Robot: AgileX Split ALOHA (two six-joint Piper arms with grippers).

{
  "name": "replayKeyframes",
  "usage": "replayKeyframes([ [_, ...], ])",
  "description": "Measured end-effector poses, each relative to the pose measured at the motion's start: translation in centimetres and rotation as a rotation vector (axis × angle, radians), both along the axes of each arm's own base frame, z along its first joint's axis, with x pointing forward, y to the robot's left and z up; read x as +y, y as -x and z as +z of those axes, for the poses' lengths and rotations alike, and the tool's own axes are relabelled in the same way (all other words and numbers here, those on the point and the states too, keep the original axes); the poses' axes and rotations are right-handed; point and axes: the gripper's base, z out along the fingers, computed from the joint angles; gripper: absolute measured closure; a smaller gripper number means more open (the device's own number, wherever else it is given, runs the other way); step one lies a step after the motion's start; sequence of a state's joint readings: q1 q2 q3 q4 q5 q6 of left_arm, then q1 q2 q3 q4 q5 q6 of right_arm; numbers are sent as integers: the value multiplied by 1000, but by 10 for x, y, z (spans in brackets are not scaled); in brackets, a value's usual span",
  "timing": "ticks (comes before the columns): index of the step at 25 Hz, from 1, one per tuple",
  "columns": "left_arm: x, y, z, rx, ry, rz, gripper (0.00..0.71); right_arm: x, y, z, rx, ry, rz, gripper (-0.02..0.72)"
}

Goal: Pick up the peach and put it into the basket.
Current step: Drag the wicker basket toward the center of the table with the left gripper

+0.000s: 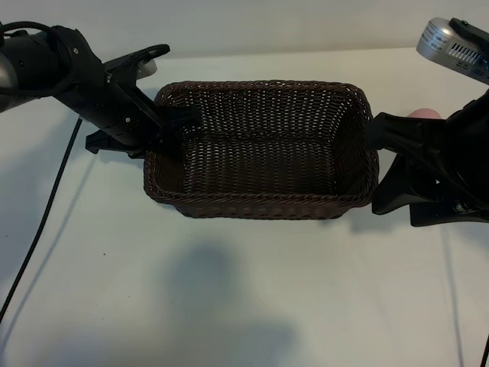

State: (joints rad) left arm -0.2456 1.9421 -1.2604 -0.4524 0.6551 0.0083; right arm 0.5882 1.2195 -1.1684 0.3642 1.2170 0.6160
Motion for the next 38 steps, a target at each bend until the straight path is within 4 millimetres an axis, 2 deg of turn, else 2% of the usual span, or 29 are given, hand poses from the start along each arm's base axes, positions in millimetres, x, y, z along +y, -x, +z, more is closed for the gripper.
replayKeyframes([
  [9,-2,-2,-22,60,-3,14,594,0,0,0,0,0,0,310],
  [21,-11,-2,-23,48,2,-2,584,0,0,0,0,0,0,310],
  [23,-12,-1,-23,52,4,-1,542,0,0,0,0,0,0,310],
  [28,-12,0,-23,72,8,-7,296,0,0,0,0,0,0,310],
  [31,-12,1,-23,78,9,-3,194,0,0,0,0,0,0,310],
  [34,-11,2,-14,59,6,4,159,0,0,0,0,0,0,310],
  [38,-8,5,8,12,-14,1,149,0,0,0,0,0,0,310],
])
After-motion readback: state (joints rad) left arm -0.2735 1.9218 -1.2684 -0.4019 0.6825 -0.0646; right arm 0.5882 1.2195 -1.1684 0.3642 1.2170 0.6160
